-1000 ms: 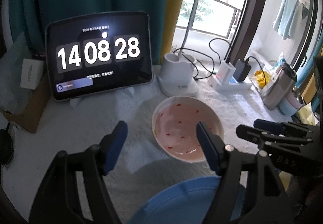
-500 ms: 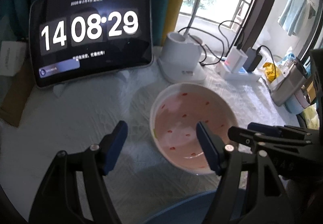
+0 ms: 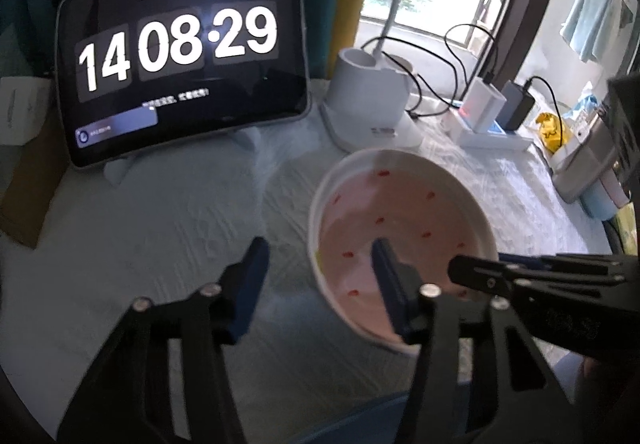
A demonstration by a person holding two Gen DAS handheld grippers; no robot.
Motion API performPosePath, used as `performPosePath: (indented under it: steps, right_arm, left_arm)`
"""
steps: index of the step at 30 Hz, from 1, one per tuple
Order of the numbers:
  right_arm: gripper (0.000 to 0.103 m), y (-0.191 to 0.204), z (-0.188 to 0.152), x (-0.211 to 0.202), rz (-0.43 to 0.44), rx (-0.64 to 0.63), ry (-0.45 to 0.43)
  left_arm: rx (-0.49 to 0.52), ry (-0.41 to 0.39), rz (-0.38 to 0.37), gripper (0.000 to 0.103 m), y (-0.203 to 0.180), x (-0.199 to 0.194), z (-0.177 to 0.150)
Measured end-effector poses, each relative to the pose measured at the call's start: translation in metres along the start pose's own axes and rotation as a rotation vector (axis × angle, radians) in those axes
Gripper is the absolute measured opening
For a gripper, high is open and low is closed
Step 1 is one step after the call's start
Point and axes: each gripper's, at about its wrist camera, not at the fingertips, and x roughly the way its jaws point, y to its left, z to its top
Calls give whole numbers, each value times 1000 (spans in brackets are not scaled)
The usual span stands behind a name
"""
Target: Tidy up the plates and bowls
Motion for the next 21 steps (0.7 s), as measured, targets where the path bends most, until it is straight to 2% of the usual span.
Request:
performPosePath:
  steps: [2, 3, 8, 10, 21]
  right_arm:
    - [16, 1, 1, 2, 9, 0, 8]
    - [15, 1, 0, 3, 8, -1, 9]
    - [14, 5, 0, 2, -3, -16, -7]
    - [14, 6, 0, 1, 2, -17, -16]
    - [14, 7, -7, -19, -20, -41, -94]
  left_arm:
    - [0, 14, -36, 39, -2, 4, -2]
    - [4, 26, -48, 35, -3, 7, -4]
    - [13, 22, -40, 31, -7, 9, -7]
    - [12, 27, -33, 26, -6, 11, -8]
    - [20, -9, -27, 25, -10, -5, -6]
